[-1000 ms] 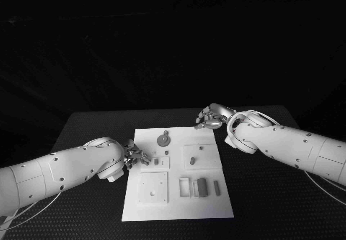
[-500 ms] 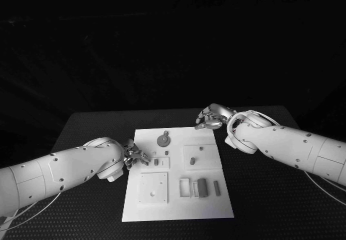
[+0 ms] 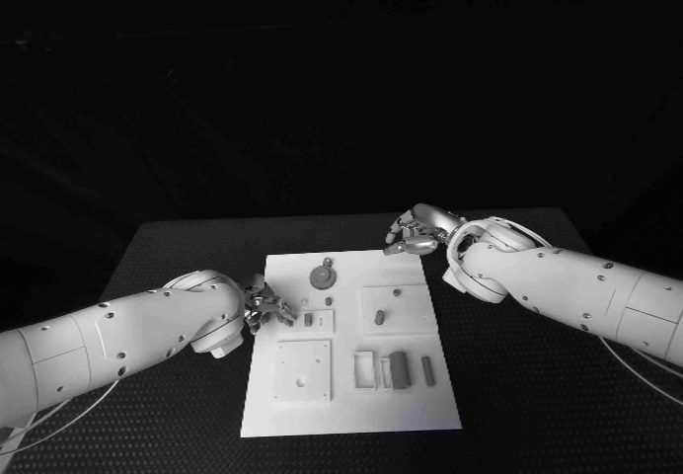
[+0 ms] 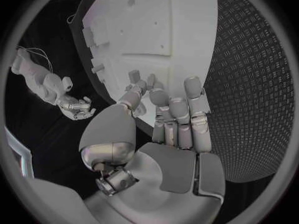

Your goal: Assemble the parts on the task board

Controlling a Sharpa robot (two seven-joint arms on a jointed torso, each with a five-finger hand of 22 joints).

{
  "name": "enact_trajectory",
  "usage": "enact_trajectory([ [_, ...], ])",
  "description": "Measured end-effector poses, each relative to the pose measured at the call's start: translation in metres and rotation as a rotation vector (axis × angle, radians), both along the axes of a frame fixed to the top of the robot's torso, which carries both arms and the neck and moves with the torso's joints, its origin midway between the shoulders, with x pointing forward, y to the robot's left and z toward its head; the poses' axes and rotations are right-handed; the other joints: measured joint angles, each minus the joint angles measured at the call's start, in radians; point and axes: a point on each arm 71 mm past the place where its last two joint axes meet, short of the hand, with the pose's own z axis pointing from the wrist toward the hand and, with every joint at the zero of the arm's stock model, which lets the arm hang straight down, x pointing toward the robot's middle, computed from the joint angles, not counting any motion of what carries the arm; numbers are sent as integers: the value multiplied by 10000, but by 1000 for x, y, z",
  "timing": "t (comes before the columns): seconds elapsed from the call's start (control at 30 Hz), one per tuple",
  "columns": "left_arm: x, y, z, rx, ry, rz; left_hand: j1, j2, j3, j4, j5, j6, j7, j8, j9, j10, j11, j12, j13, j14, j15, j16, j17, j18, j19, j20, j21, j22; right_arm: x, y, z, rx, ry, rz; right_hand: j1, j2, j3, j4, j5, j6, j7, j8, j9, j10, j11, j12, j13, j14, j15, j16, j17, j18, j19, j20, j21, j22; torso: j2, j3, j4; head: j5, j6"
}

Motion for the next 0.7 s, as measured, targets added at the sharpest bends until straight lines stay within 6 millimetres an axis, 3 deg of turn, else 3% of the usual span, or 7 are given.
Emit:
enact_trajectory([
  [0.37,-1,0,-1,51,156,-111,-109,-82,-100,100,0,1,0,-42,41,0,0,0,-12,-22,-20,0,0,1,0,1,-10,8,0,0,0,0,2,2,0,0,0,0,0,12,-9,0,-1,0,0,0,-9,-6,-46,0,0,-1,0,0,0,0,-5,8,1,16,-19],
  [0.7,-1,2,-1,101,219,-83,-345,157,-59,309,47,71,-3,-98,71,0,0,0,-23,-25,-21,0,1,1,0,2,-39,6,0,0,0,-1,3,0,0,0,0,0,0,17,-16,0,9,0,0,0,-8,-4,-44,0,1,-1,0,0,0,0,-12,10,3,38,-34],
])
